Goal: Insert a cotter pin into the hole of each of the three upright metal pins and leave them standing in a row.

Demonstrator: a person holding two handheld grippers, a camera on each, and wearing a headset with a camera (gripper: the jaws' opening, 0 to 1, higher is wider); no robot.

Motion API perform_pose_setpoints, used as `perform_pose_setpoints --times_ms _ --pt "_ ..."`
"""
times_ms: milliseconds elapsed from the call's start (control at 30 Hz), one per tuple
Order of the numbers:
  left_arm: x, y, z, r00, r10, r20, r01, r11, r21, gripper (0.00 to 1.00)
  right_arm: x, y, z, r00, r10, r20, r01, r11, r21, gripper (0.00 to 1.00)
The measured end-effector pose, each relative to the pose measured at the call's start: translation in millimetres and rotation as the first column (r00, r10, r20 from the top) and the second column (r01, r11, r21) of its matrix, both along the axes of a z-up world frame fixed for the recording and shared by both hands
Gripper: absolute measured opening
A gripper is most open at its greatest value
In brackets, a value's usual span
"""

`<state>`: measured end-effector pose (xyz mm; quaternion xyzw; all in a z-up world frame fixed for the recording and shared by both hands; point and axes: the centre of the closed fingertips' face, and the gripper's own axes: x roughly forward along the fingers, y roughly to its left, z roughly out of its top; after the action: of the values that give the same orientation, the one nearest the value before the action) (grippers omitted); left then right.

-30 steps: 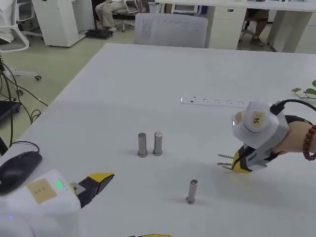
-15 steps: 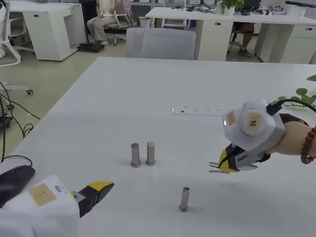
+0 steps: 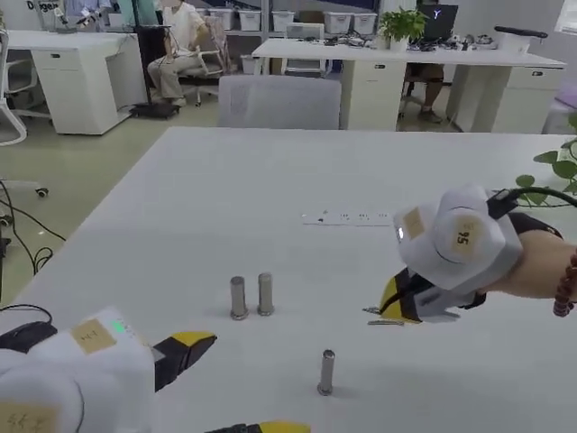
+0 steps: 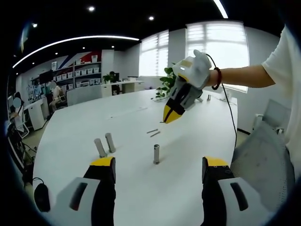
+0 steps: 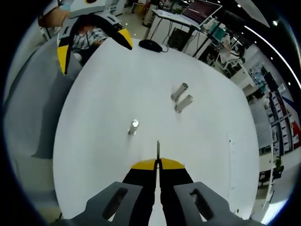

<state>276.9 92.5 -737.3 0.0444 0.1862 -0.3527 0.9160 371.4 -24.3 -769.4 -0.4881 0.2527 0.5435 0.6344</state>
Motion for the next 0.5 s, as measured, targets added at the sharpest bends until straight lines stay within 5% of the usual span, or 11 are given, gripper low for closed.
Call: perform_pose_setpoints --times_ms 500 --pt "5.5 -16.2 12.0 0.998 -0.032 -0.051 0.029 0.997 -0.069 0.59 -35.2 31.0 16.4 0.996 0.052 0.068 -0.057 0.995 0.079 0.02"
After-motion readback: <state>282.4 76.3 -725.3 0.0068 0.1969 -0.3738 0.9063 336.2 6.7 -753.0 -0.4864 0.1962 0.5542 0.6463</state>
